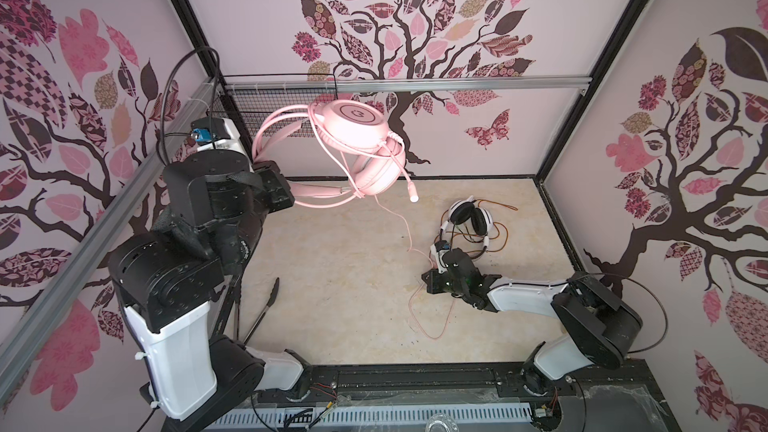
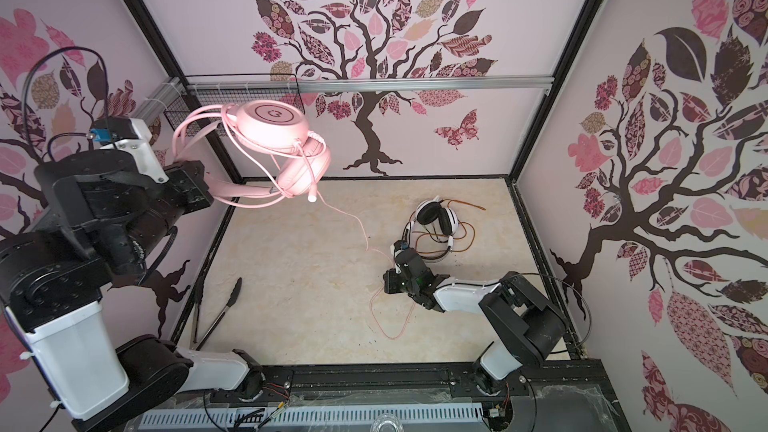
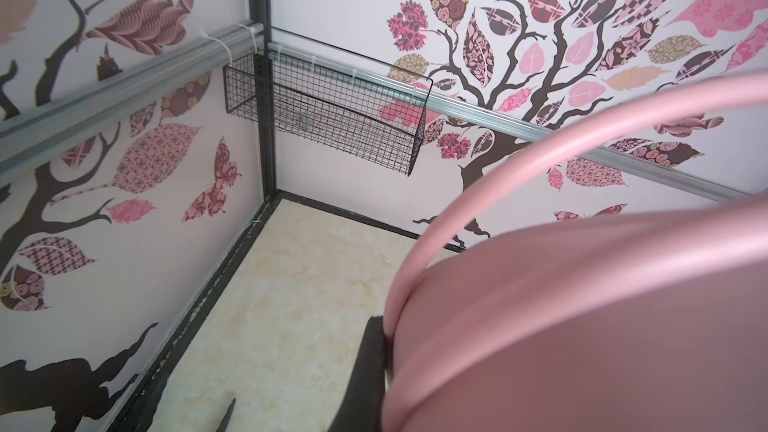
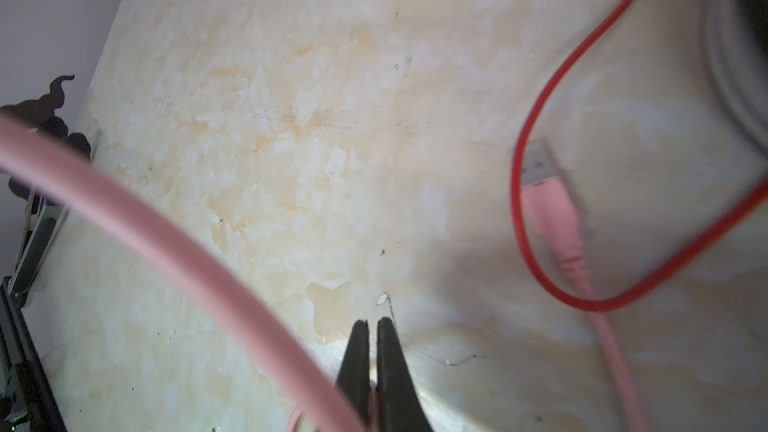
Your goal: Wrap the headphones
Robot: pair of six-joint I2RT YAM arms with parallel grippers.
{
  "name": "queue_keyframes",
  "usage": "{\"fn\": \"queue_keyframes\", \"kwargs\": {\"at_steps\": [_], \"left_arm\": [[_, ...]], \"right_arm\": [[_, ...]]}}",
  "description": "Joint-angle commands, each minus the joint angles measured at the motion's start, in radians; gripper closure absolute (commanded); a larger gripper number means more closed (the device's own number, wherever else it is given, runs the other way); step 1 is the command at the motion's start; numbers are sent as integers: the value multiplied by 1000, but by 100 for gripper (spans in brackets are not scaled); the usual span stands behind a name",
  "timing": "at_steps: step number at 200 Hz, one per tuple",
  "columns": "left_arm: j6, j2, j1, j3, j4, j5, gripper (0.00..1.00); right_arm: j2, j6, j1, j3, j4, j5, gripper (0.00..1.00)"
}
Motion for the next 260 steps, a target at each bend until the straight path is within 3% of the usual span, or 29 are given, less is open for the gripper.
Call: {"fn": "queue_keyframes", "kwargs": {"at_steps": [1,10,20,47,72,90,135,195,260], "left_arm": [[-29,-37,3,-9,88,-22,100],[-37,-35,4,-19,82,-4,100],[-45,-34,4,-34,79,16,100],[-63,-33,3,-66,77,63,100],[-77,-35,3,-96,85,100,100],[-85,-37,3,-115,93,120,100],[-93,-36,3,-133,100,138,100],[-90,-31,3,-136,103,140,100],[-88,-26,3,-131,105,140,100]], "right_arm": [[-91,-39,-43,-20,-64,80,78],[-116,-88,-49,-18,-70,69,56],[-148,-147,-50,-8,-91,68,40],[-271,-293,-50,-26,-68,-13,26],[-369,-409,-49,-50,45,-265,26],[-379,-421,-50,-32,101,-390,23],[-174,-300,-48,172,103,-619,24],[98,-151,32,312,231,-716,25],[238,-40,62,342,404,-732,26]]}}
